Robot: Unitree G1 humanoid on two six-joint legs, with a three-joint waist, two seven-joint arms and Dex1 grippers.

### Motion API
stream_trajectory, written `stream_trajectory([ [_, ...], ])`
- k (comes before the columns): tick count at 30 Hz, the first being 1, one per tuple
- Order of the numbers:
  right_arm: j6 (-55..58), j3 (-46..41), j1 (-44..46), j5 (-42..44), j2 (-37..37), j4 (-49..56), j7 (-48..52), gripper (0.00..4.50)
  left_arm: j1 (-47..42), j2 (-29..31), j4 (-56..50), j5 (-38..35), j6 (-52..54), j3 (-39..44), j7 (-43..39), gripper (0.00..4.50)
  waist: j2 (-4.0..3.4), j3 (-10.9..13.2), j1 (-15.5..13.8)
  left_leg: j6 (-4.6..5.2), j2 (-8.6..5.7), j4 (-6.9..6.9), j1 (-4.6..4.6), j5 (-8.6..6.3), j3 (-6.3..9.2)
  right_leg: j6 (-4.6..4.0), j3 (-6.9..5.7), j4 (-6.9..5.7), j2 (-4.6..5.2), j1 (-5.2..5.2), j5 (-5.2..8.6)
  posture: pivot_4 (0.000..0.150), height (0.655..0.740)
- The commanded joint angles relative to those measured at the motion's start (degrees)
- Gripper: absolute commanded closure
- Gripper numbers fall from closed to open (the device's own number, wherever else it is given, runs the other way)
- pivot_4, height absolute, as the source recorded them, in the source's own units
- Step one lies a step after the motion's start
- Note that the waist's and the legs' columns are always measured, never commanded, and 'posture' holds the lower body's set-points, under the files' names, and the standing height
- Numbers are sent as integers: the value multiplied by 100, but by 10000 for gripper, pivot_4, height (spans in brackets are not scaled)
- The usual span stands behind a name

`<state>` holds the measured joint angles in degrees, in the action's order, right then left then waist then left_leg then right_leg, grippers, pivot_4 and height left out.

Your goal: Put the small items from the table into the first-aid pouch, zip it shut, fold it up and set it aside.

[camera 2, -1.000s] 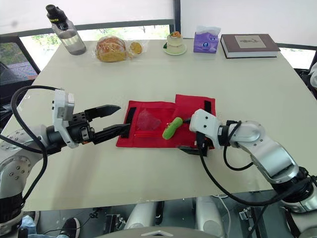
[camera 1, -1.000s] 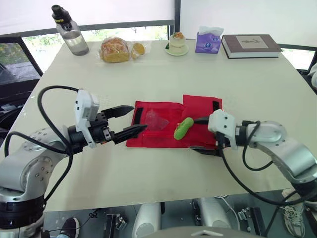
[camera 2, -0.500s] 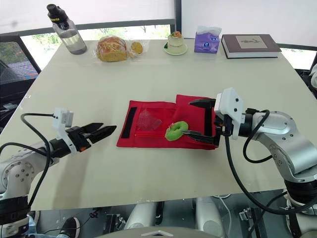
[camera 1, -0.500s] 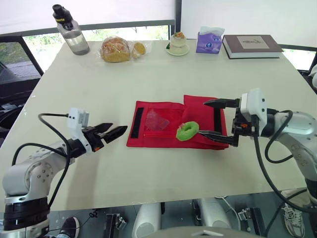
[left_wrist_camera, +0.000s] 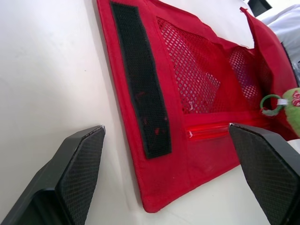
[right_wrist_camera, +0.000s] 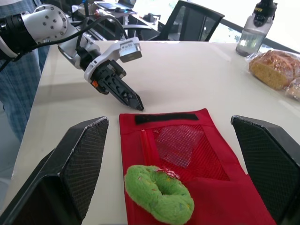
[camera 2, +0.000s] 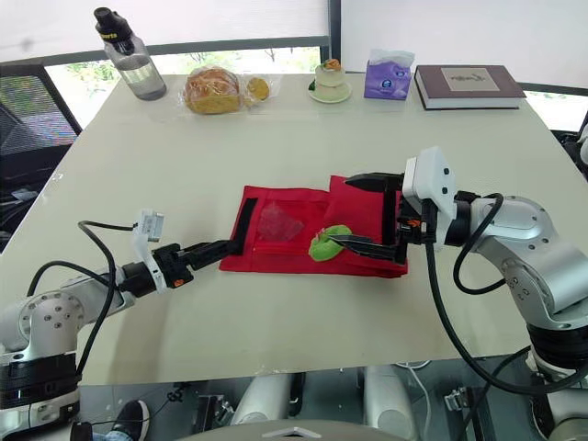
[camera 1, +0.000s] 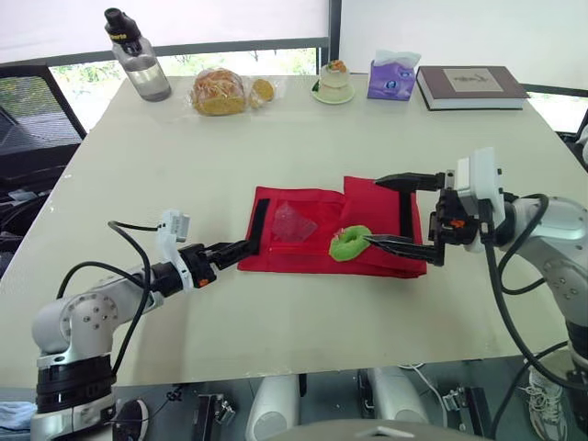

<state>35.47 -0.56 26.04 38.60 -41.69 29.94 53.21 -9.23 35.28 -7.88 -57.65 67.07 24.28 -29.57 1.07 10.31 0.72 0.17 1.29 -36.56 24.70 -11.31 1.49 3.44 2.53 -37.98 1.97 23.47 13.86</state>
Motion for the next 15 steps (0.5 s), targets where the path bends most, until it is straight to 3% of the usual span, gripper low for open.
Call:
stream_trajectory([
  [1, 166, -70, 113, 32, -154, 202, -101, 276, -64, -252, -77, -739, 459, 191, 124, 0, 1, -1, -6, 0, 0, -2, 1, 0, 2, 0, -1, -1, 2, -1, 0, 1500, 7400],
  [15, 888, -81, 534, 131, -455, 507, -473, 276, -49, -344, -20, -1505, 465, 647, 602, 0, 2, -1, -7, 0, -2, -4, 3, 0, 4, -2, -3, 0, 2, -1, 0, 1500, 7400],
])
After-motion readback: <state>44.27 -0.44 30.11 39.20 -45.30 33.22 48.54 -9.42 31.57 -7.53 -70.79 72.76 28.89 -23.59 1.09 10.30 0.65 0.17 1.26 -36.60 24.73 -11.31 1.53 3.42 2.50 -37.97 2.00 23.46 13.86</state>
